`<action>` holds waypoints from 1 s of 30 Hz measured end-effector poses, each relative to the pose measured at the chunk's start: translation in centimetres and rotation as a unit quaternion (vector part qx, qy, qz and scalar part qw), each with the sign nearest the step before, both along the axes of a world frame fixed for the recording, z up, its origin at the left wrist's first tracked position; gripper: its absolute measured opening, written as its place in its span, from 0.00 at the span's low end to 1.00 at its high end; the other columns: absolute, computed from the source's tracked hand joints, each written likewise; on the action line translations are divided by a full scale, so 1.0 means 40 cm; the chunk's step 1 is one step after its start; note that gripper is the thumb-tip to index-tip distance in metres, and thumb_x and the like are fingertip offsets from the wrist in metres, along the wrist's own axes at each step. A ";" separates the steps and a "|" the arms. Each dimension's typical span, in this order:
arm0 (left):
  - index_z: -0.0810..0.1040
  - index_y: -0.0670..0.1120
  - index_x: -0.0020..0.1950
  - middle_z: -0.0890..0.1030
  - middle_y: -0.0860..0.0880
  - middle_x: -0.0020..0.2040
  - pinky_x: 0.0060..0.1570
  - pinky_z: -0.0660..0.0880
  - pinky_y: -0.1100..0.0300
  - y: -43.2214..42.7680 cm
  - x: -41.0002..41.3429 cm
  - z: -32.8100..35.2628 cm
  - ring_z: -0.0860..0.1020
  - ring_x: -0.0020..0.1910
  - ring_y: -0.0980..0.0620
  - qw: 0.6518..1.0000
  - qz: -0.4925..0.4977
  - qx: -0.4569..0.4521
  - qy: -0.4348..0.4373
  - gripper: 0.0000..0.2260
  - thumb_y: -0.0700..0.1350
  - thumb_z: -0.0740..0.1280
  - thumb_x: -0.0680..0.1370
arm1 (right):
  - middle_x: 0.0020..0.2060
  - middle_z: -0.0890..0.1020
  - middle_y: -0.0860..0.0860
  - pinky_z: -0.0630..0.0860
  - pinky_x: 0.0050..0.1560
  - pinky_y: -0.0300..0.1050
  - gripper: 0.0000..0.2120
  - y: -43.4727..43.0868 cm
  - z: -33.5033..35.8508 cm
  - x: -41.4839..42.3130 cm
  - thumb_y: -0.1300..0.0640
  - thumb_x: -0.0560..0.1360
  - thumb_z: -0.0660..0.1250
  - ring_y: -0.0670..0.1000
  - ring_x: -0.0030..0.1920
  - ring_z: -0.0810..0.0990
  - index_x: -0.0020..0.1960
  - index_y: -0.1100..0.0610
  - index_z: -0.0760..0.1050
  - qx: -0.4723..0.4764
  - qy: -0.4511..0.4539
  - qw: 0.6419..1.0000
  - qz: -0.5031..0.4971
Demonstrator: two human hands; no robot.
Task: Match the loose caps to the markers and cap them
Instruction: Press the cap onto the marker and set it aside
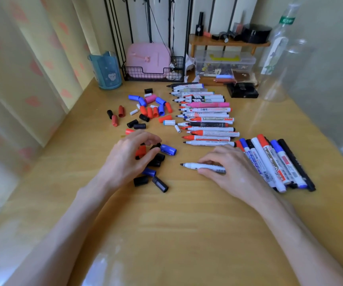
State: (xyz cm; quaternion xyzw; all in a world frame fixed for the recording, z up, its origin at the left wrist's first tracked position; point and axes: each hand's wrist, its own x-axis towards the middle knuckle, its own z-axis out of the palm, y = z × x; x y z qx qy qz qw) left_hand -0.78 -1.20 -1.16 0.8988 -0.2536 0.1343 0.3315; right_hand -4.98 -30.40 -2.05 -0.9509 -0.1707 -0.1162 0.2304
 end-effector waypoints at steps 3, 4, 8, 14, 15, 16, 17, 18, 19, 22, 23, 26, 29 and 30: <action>0.81 0.51 0.60 0.80 0.58 0.55 0.50 0.77 0.60 -0.002 0.001 -0.002 0.79 0.53 0.58 1.000 -0.006 0.001 -0.002 0.08 0.48 0.70 0.82 | 0.49 0.80 0.44 0.74 0.58 0.52 0.13 -0.005 -0.007 0.013 0.45 0.75 0.75 0.49 0.54 0.78 0.57 0.49 0.85 0.000 -0.032 0.999 -0.034; 0.81 0.51 0.60 0.80 0.58 0.55 0.50 0.77 0.59 -0.002 0.001 -0.004 0.79 0.53 0.58 1.000 -0.007 -0.001 -0.001 0.08 0.48 0.70 0.82 | 0.49 0.81 0.44 0.74 0.58 0.52 0.13 -0.007 -0.007 0.016 0.44 0.76 0.74 0.49 0.54 0.78 0.57 0.49 0.85 0.008 -0.033 0.999 -0.039; 0.81 0.51 0.60 0.80 0.58 0.54 0.50 0.78 0.57 -0.008 0.003 -0.010 0.78 0.53 0.60 1.000 -0.013 -0.006 -0.004 0.08 0.47 0.70 0.82 | 0.48 0.81 0.44 0.74 0.58 0.50 0.14 -0.012 -0.006 0.028 0.43 0.78 0.71 0.49 0.53 0.78 0.57 0.49 0.85 0.028 -0.020 0.998 -0.050; 0.82 0.51 0.61 0.80 0.55 0.55 0.52 0.78 0.52 -0.012 0.007 -0.014 0.78 0.54 0.56 1.000 -0.020 0.006 -0.001 0.08 0.47 0.70 0.82 | 0.49 0.82 0.45 0.74 0.59 0.52 0.10 -0.016 -0.010 0.035 0.50 0.76 0.75 0.50 0.54 0.79 0.56 0.50 0.85 0.003 0.003 0.999 -0.053; 0.81 0.51 0.61 0.80 0.55 0.54 0.52 0.78 0.51 -0.012 0.006 -0.014 0.78 0.54 0.55 1.000 -0.021 0.008 -0.002 0.08 0.47 0.70 0.82 | 0.49 0.83 0.45 0.74 0.59 0.53 0.10 -0.015 -0.010 0.035 0.50 0.76 0.75 0.50 0.54 0.79 0.56 0.50 0.85 0.002 0.002 0.998 -0.056; 0.81 0.51 0.62 0.80 0.55 0.54 0.51 0.78 0.51 -0.012 0.006 -0.015 0.78 0.54 0.55 1.000 -0.022 0.012 -0.004 0.08 0.48 0.70 0.82 | 0.49 0.83 0.45 0.75 0.59 0.54 0.10 -0.014 -0.010 0.035 0.51 0.77 0.75 0.50 0.54 0.79 0.56 0.51 0.85 0.003 -0.001 0.998 -0.058; 0.81 0.51 0.62 0.80 0.55 0.54 0.51 0.78 0.52 -0.012 0.006 -0.016 0.78 0.54 0.55 1.000 -0.021 0.015 -0.007 0.09 0.48 0.70 0.82 | 0.49 0.83 0.46 0.75 0.59 0.54 0.10 -0.012 -0.011 0.034 0.51 0.77 0.75 0.50 0.54 0.79 0.56 0.51 0.85 0.004 -0.004 0.998 -0.061; 0.81 0.51 0.62 0.79 0.55 0.55 0.52 0.78 0.52 -0.012 0.006 -0.018 0.77 0.54 0.55 1.000 -0.018 0.019 -0.009 0.09 0.48 0.70 0.82 | 0.49 0.83 0.46 0.75 0.59 0.54 0.09 -0.011 -0.011 0.034 0.51 0.77 0.75 0.50 0.54 0.79 0.56 0.51 0.85 0.005 -0.007 0.998 -0.061; 0.81 0.51 0.63 0.80 0.55 0.55 0.53 0.78 0.52 -0.011 0.007 -0.021 0.77 0.55 0.55 1.000 -0.014 0.023 -0.010 0.10 0.48 0.70 0.82 | 0.49 0.83 0.45 0.75 0.59 0.54 0.09 -0.009 -0.012 0.033 0.51 0.77 0.75 0.50 0.54 0.79 0.56 0.51 0.85 0.005 -0.009 0.998 -0.059; 0.80 0.48 0.68 0.81 0.52 0.62 0.62 0.75 0.50 -0.015 0.016 -0.037 0.76 0.64 0.49 0.997 0.004 0.069 -0.031 0.15 0.49 0.71 0.81 | 0.49 0.83 0.45 0.75 0.59 0.54 0.09 0.003 -0.014 0.034 0.50 0.77 0.75 0.50 0.54 0.79 0.56 0.50 0.85 0.004 -0.013 0.999 -0.049; 0.80 0.47 0.70 0.81 0.52 0.63 0.63 0.73 0.50 -0.021 0.019 -0.043 0.75 0.67 0.48 0.995 0.011 0.090 -0.037 0.18 0.49 0.71 0.81 | 0.49 0.83 0.45 0.75 0.59 0.54 0.09 0.008 -0.015 0.035 0.50 0.77 0.74 0.50 0.54 0.79 0.56 0.50 0.85 0.004 -0.016 0.999 -0.046; 0.80 0.47 0.70 0.82 0.52 0.62 0.61 0.67 0.53 -0.051 0.019 -0.047 0.73 0.68 0.47 0.990 0.037 0.127 -0.044 0.19 0.47 0.70 0.79 | 0.48 0.82 0.45 0.76 0.56 0.52 0.08 0.023 -0.017 0.037 0.50 0.78 0.74 0.50 0.52 0.79 0.56 0.50 0.85 0.009 -0.030 0.999 -0.038; 0.83 0.49 0.66 0.83 0.52 0.58 0.58 0.68 0.51 -0.076 0.017 -0.045 0.75 0.63 0.47 0.989 0.052 0.130 -0.041 0.16 0.48 0.71 0.79 | 0.47 0.82 0.45 0.76 0.54 0.52 0.08 0.038 -0.018 0.034 0.51 0.78 0.74 0.50 0.51 0.79 0.56 0.50 0.85 0.009 -0.037 0.999 -0.032; 0.84 0.50 0.65 0.82 0.52 0.56 0.56 0.69 0.51 -0.080 0.016 -0.045 0.75 0.61 0.47 0.991 0.054 0.119 -0.036 0.14 0.48 0.71 0.79 | 0.47 0.81 0.45 0.76 0.54 0.53 0.09 0.042 -0.020 0.034 0.51 0.78 0.74 0.50 0.51 0.79 0.56 0.51 0.85 0.008 -0.041 0.999 -0.028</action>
